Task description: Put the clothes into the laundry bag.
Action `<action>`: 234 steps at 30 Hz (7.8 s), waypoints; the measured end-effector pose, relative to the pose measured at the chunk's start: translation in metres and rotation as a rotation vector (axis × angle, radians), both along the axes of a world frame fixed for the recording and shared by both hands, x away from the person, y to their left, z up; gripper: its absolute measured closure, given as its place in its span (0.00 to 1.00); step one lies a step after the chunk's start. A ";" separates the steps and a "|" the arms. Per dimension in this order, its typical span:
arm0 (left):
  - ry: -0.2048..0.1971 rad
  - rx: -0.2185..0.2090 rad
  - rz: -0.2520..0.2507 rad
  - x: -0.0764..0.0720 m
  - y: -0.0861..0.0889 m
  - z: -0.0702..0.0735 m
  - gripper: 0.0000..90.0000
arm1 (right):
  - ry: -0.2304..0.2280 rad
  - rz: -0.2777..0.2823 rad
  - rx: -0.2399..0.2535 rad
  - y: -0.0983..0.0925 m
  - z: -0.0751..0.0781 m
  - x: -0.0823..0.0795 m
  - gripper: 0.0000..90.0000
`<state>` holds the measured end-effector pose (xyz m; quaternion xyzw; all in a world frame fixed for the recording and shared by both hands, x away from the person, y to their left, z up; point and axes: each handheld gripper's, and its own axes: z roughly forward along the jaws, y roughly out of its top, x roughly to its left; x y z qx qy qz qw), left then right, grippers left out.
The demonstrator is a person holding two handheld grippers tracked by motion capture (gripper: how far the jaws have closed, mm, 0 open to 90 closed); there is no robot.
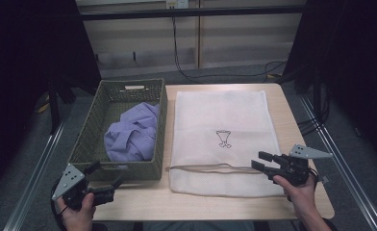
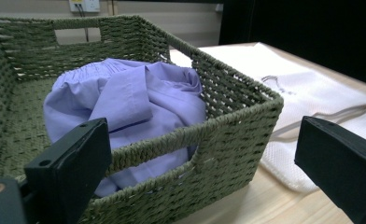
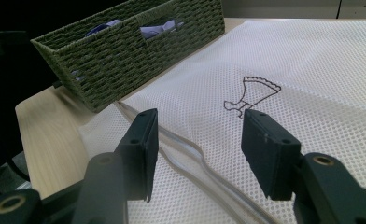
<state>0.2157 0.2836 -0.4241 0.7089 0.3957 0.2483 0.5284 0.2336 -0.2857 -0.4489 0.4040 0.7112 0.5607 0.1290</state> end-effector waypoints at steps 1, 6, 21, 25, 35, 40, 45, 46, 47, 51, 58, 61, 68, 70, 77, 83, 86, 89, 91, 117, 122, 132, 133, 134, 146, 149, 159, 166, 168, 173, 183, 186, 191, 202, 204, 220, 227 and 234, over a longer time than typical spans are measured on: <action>0.003 -0.005 -0.008 0.000 -0.001 0.000 0.05 | 0.001 0.002 0.002 0.000 0.000 0.000 0.50; 0.004 -0.023 -0.015 -0.002 -0.003 0.000 0.05 | 0.014 0.007 0.008 0.001 -0.002 0.004 0.48; 0.029 -0.056 -0.017 -0.005 0.000 -0.001 0.05 | 0.026 0.052 -0.001 0.012 -0.008 0.018 0.43; 0.014 -0.051 0.003 -0.008 -0.001 -0.001 0.06 | 0.045 0.102 -0.017 0.022 -0.010 0.020 0.43; 0.021 -0.057 -0.018 -0.008 -0.003 -0.001 0.06 | 0.175 0.212 -0.024 0.046 -0.007 0.035 0.48; 0.026 -0.053 -0.013 -0.006 -0.002 -0.002 0.06 | 0.193 0.242 -0.085 0.055 -0.004 0.049 0.55; 0.029 -0.046 -0.015 -0.004 -0.005 -0.003 0.06 | 0.214 0.264 -0.109 0.066 -0.006 0.066 0.57; 0.029 -0.043 -0.009 -0.004 -0.005 -0.003 0.06 | 0.214 0.264 -0.109 0.066 -0.006 0.066 0.57; 0.030 -0.037 -0.015 -0.004 -0.004 -0.003 0.05 | 0.231 0.261 -0.109 0.067 -0.008 0.070 0.57; 0.027 -0.035 -0.033 -0.004 -0.005 -0.003 0.05 | 0.246 0.272 -0.166 0.076 -0.012 0.079 0.61; 0.029 -0.030 -0.037 -0.003 -0.006 -0.003 0.05 | 0.262 0.297 -0.207 0.093 -0.010 0.095 0.66; 0.033 -0.031 -0.046 -0.002 -0.006 -0.004 0.05 | 0.262 0.297 -0.220 0.096 -0.018 0.099 0.65; 0.026 -0.026 -0.043 -0.002 -0.006 -0.004 0.05 | 0.280 0.285 -0.225 0.097 -0.033 0.100 0.60; 0.026 -0.028 -0.040 -0.002 -0.005 -0.004 0.05 | 0.270 0.276 -0.248 0.098 -0.035 0.101 0.60; 0.031 -0.027 -0.042 -0.002 -0.003 -0.004 0.05 | 0.237 0.304 -0.339 0.097 -0.053 0.097 0.59; 0.033 -0.027 -0.046 -0.002 -0.002 -0.005 0.05 | 0.166 0.296 -0.399 0.100 -0.054 0.091 0.64; 0.025 -0.025 -0.042 -0.003 -0.002 -0.004 0.05 | 0.131 0.299 -0.416 0.099 -0.055 0.090 0.67; 0.027 -0.022 -0.042 -0.003 -0.003 -0.004 0.05 | 0.111 0.302 -0.424 0.098 -0.056 0.089 0.71; 0.030 -0.015 -0.040 -0.002 -0.003 -0.005 0.05 | 0.102 0.299 -0.431 0.098 -0.056 0.089 0.74; 0.035 -0.042 -0.056 -0.002 -0.001 -0.004 0.05 | 0.236 0.192 -0.308 0.093 -0.052 0.094 0.98; 0.027 -0.043 -0.050 -0.003 0.000 -0.003 0.05 | 0.244 0.186 -0.268 0.090 -0.049 0.093 0.98; 0.037 -0.052 -0.067 -0.003 -0.001 -0.003 0.05 | 0.211 0.176 -0.172 0.080 -0.036 0.097 0.98; 0.038 -0.053 -0.068 -0.003 -0.001 -0.004 0.05 | 0.210 0.172 -0.162 0.079 -0.035 0.097 0.98; 0.038 -0.054 -0.073 -0.003 -0.001 -0.004 0.05 | 0.215 0.167 -0.153 0.078 -0.034 0.097 0.98; 0.031 -0.046 -0.054 -0.002 0.000 -0.004 0.05 | 0.150 0.138 -0.111 0.076 -0.022 0.094 0.98; 0.026 -0.041 -0.048 -0.003 0.000 -0.003 0.05 | 0.147 0.132 -0.099 0.075 -0.021 0.094 0.98; 0.029 -0.035 -0.050 -0.002 -0.001 -0.004 0.05 | 0.098 0.122 -0.054 0.077 -0.012 0.091 0.98; 0.028 -0.028 -0.045 -0.002 -0.001 -0.004 0.05 | 0.085 0.127 -0.034 0.077 -0.006 0.092 0.98; 0.028 -0.030 -0.045 -0.002 0.000 -0.004 0.05 | 0.082 0.131 -0.032 0.077 -0.004 0.091 0.98; 0.027 -0.033 -0.052 -0.001 -0.001 -0.004 0.05 | 0.083 0.142 -0.026 0.076 0.003 0.091 0.98; 0.029 -0.042 -0.047 0.000 0.001 -0.004 0.05 | 0.085 0.135 -0.002 0.074 0.013 0.100 0.98; 0.029 -0.043 -0.047 0.000 0.000 -0.004 0.05 | 0.080 0.134 0.005 0.073 0.016 0.103 0.98; 0.030 -0.051 -0.036 0.001 -0.001 -0.005 0.05 | 0.061 0.127 0.020 0.070 0.024 0.105 0.98; 0.035 -0.042 -0.038 0.001 -0.001 -0.005 0.05 | 0.044 0.124 0.002 0.067 0.041 0.112 0.98; 0.045 -0.046 -0.049 0.001 -0.002 -0.005 0.06 | 0.036 0.132 0.017 0.066 0.043 0.114 0.98; 0.058 -0.031 -0.079 0.007 -0.005 0.002 0.07 | 0.026 0.145 0.054 0.062 0.057 0.125 0.98; 0.071 0.035 -0.071 0.028 -0.010 0.022 0.07 | 0.033 0.149 0.050 0.057 0.057 0.124 0.98; 0.131 0.068 -0.087 0.057 -0.008 0.040 0.07 | 0.039 0.153 0.045 0.057 0.055 0.124 0.98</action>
